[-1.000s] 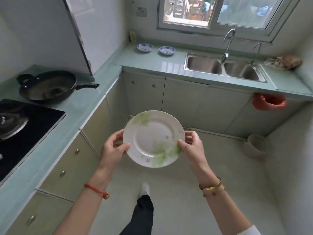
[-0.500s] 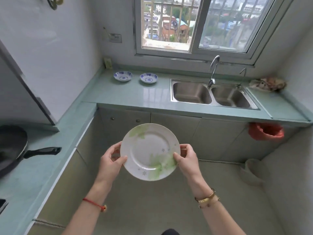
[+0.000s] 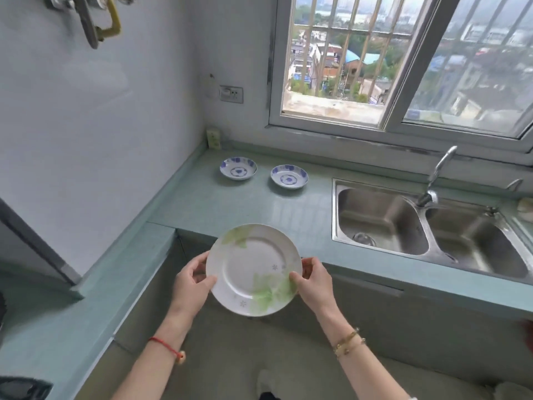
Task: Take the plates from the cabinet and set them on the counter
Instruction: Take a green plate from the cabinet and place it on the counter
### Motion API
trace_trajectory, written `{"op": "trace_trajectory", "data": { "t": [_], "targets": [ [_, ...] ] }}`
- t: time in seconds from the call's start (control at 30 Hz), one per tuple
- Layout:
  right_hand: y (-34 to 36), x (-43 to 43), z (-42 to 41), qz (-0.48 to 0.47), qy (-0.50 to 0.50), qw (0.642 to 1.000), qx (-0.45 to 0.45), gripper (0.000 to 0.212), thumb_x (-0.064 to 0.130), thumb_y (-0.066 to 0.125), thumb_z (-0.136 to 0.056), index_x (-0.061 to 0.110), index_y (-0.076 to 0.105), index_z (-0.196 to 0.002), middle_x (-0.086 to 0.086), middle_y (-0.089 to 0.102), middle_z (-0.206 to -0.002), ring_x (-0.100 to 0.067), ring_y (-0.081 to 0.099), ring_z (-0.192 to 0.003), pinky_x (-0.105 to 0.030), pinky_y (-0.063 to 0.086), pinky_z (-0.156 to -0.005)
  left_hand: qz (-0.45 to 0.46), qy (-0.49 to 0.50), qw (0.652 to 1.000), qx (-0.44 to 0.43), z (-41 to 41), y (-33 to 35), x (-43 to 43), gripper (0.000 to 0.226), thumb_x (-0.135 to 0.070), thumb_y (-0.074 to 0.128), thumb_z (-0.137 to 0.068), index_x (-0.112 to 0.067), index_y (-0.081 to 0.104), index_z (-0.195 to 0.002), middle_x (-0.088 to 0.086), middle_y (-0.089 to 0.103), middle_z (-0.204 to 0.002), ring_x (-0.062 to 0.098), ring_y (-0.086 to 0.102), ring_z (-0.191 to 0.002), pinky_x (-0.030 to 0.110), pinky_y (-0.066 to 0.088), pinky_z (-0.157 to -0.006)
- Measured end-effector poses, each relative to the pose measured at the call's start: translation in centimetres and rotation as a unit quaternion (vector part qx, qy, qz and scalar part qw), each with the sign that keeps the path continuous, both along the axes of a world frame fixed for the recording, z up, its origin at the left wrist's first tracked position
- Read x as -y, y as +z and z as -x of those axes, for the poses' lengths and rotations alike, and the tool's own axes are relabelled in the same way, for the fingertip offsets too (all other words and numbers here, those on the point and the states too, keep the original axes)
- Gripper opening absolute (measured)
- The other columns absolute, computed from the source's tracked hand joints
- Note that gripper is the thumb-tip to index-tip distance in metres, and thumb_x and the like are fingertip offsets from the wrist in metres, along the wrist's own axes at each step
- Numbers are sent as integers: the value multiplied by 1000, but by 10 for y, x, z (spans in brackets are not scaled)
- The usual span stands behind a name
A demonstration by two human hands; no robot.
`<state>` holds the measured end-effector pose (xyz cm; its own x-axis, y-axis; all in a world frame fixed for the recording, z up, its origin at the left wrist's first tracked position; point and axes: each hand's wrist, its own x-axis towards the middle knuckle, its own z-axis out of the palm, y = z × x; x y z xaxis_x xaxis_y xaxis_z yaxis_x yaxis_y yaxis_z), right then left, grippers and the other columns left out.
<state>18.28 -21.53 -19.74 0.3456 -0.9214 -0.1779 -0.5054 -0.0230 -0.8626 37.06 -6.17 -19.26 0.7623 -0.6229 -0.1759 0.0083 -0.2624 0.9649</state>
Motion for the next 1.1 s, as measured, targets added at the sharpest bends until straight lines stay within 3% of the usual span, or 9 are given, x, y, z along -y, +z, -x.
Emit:
{"op": "trace_trajectory", "data": {
  "t": [0.2, 0.4, 0.5, 0.63, 0.93, 1.1],
  "targets": [
    [-8, 98, -99, -5, 60, 997, -48, 20, 14, 67, -84, 14, 53, -98, 4, 57, -85, -20, 59, -84, -36, 55, -77, -53, 46, 997, 21, -85, -8, 85, 56, 3, 62, -84, -22, 58, -133, -6, 65, -105, 16, 63, -96, 37, 57, -85],
    [-28, 164, -191, -7, 99, 992, -75, 16, 16, 64, -85, 17, 50, -91, 2, 57, -88, -10, 51, -73, -20, 40, -56, -98, 77, 992, 30, -169, -30, 145, 56, 5, 62, -83, -17, 59, -135, 4, 67, -109, 22, 63, -99, 42, 56, -93],
    [-43, 187, -235, -11, 103, 990, -96, 15, 14, 63, -84, 11, 52, -94, -4, 59, -92, -17, 54, -78, -26, 45, -61, -125, 72, 988, 47, -213, -46, 170, 55, 4, 63, -83, -16, 60, -133, 3, 66, -108, 23, 62, -97, 45, 55, -94],
    [-66, 211, -285, -20, 80, 989, -120, 14, 11, 59, -83, 5, 54, -95, -10, 63, -97, -28, 60, -90, -39, 50, -75, -157, 54, 984, 61, -268, -71, 203, 54, 3, 65, -81, -16, 61, -132, 1, 66, -104, 20, 61, -93, 37, 54, -89],
    [-119, 242, -354, -68, 27, 982, -175, 12, 3, 50, -86, 4, 55, -96, -15, 65, -101, -24, 52, -81, -31, 41, -68, -214, 1, 976, 40, -344, -124, 256, 55, 5, 63, -80, -14, 61, -132, 4, 69, -107, 16, 60, -86, 28, 49, -78],
    [-137, 245, -360, -87, 21, 975, -203, 18, 0, 50, -84, 1, 58, -100, -15, 64, -102, -25, 54, -84, -34, 46, -72, -232, -23, 971, 48, -352, -139, 265, 55, 6, 63, -79, -14, 62, -130, 1, 66, -97, 16, 59, -81, 27, 47, -75]
  ]
}}
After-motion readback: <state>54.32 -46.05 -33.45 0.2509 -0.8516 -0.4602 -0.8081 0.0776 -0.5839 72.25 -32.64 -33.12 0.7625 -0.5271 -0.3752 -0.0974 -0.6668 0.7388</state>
